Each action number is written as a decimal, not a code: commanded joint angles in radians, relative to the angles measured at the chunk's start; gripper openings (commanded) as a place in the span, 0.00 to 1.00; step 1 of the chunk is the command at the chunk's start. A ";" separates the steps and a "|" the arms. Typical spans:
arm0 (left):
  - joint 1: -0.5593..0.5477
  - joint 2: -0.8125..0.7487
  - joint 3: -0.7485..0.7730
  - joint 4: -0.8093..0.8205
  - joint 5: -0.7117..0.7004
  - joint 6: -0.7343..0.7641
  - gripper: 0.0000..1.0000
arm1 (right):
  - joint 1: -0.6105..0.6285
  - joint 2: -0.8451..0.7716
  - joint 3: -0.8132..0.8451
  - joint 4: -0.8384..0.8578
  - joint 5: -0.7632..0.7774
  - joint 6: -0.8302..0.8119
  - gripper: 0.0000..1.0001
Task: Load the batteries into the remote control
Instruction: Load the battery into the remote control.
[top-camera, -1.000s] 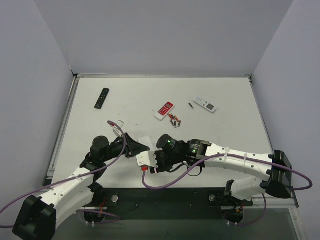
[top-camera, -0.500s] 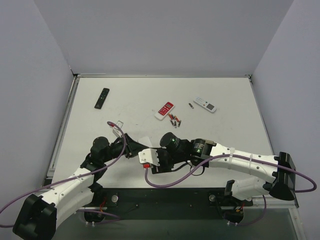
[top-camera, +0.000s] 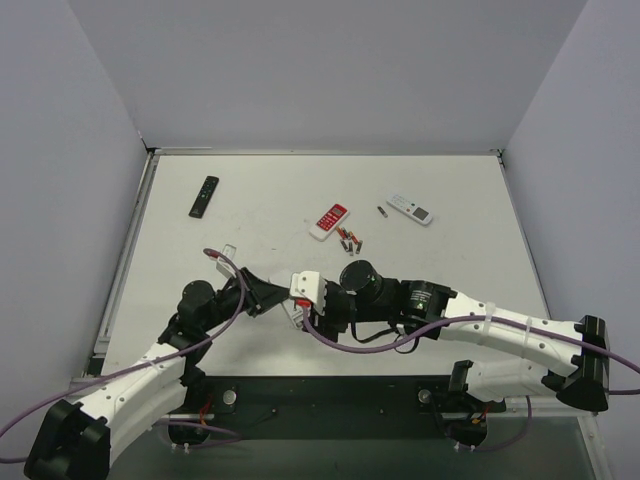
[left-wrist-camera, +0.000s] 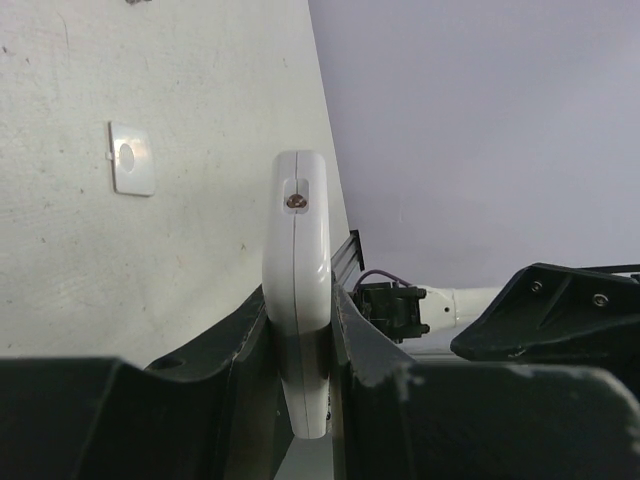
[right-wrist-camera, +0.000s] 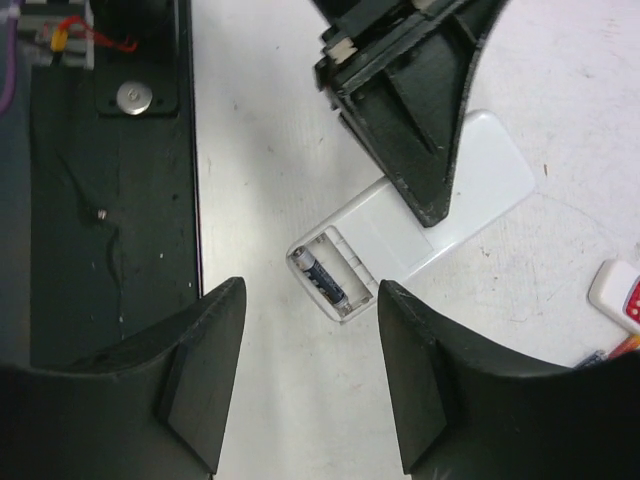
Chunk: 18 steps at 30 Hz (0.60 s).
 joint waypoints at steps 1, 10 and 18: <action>0.006 -0.054 -0.003 0.030 -0.072 -0.008 0.00 | -0.004 -0.012 -0.029 0.127 0.150 0.259 0.51; 0.006 -0.076 -0.014 0.020 -0.095 -0.025 0.00 | 0.004 0.017 -0.053 0.193 0.287 0.479 0.42; 0.007 -0.091 -0.018 0.012 -0.112 -0.037 0.00 | 0.015 0.065 -0.044 0.184 0.303 0.532 0.32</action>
